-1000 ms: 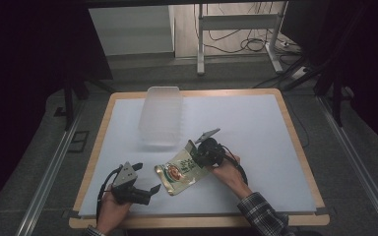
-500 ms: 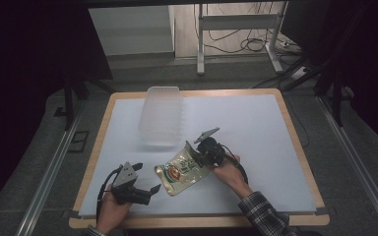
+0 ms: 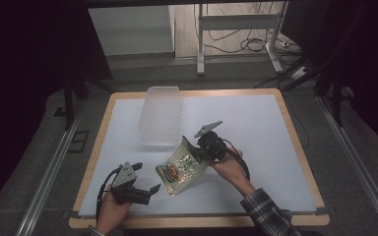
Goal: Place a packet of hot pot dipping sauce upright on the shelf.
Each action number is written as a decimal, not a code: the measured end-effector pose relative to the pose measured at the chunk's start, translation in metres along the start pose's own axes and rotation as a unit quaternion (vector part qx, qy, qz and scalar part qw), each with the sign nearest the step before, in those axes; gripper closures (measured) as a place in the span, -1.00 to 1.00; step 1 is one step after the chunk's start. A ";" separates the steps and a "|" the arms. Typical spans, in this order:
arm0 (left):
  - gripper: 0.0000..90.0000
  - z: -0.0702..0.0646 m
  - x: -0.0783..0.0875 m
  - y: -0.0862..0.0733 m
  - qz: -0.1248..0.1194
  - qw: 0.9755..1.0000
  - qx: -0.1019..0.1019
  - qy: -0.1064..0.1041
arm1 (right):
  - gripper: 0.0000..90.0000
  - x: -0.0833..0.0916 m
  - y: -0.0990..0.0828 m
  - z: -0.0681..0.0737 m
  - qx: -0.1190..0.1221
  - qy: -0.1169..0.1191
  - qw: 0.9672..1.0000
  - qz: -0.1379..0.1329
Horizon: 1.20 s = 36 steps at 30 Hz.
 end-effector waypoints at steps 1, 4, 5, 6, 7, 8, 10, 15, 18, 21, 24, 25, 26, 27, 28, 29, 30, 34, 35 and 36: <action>-1.00 0.000 0.000 0.000 0.000 1.000 0.000 0.000 | 0.97 0.002 0.002 0.002 0.002 0.001 1.000 -0.001; -1.00 0.000 0.000 0.000 0.001 1.000 -0.001 0.000 | 0.97 0.010 0.009 0.007 0.012 0.003 1.000 -0.007; -1.00 0.000 0.000 0.000 0.001 1.000 -0.001 0.000 | 0.97 0.012 0.011 0.009 0.014 0.004 1.000 -0.008; -1.00 0.000 0.000 0.000 0.002 1.000 -0.002 0.000 | 0.98 0.014 0.014 0.011 0.017 0.007 1.000 -0.010; -1.00 0.000 0.000 0.000 0.002 1.000 -0.002 0.000 | 0.98 0.017 0.016 0.013 0.019 0.009 1.000 -0.011; -1.00 0.000 0.000 0.000 0.001 1.000 -0.002 0.000 | 0.98 0.020 0.018 0.014 0.021 0.011 1.000 -0.013; -1.00 0.000 0.000 0.000 0.001 1.000 -0.002 0.001 | 0.98 0.025 0.021 0.017 0.025 0.014 0.999 -0.016; -1.00 0.000 0.000 0.000 -0.001 1.000 -0.002 0.001 | 0.98 0.038 0.030 0.023 0.032 0.017 0.999 -0.026; -1.00 0.000 0.000 0.001 -0.001 1.000 -0.003 0.002 | 0.98 0.046 0.035 0.027 0.043 0.014 0.999 -0.029; -1.00 0.001 0.001 0.001 -0.001 1.000 -0.004 0.002 | 0.98 0.052 0.041 0.031 0.051 0.012 0.998 -0.031; -1.00 0.001 0.002 0.002 -0.004 1.000 -0.004 0.006 | 0.98 0.059 0.046 0.034 0.058 0.010 0.998 -0.032; -1.00 0.002 0.002 0.002 -0.006 1.000 -0.003 0.007 | 0.98 0.061 0.048 0.035 0.062 0.009 0.997 -0.034; -1.00 0.002 0.003 0.002 -0.008 1.000 -0.002 0.007 | 0.98 0.063 0.050 0.035 0.065 0.005 0.997 -0.035; -1.00 0.003 0.003 0.002 -0.009 1.000 -0.001 0.008 | 0.98 0.065 0.051 0.035 0.066 0.001 0.997 -0.037; -1.00 0.003 0.003 0.002 -0.009 1.000 0.000 0.008 | 0.98 0.067 0.053 0.034 0.067 -0.002 0.997 -0.040; -1.00 0.003 0.003 0.002 -0.010 1.000 0.000 0.009 | 0.98 0.070 0.056 0.032 0.069 -0.007 0.997 -0.042; -1.00 0.003 0.003 0.002 -0.010 1.000 0.000 0.008 | 0.98 0.072 0.058 0.031 0.071 -0.011 0.996 -0.045; -1.00 0.003 0.003 0.003 -0.010 1.000 0.000 0.008 | 0.98 0.079 0.065 0.020 0.067 -0.023 0.996 -0.049; -1.00 0.003 0.003 0.002 -0.010 1.000 0.001 0.008 | 0.98 0.081 0.068 0.017 0.064 -0.025 0.996 -0.049; -1.00 0.003 0.003 0.002 -0.010 1.000 0.001 0.008 | 0.98 0.082 0.069 0.015 0.066 -0.028 0.996 -0.051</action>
Point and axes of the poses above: each handheld gripper's, and its own axes: x roughly backward along the jaws, y roughly out of its top, z roughly to its left, the point moved 9 cm from there along -x, roughly forward along the jaws, and after that the axes turned 12 degrees about -x, right-handed, at the moved point
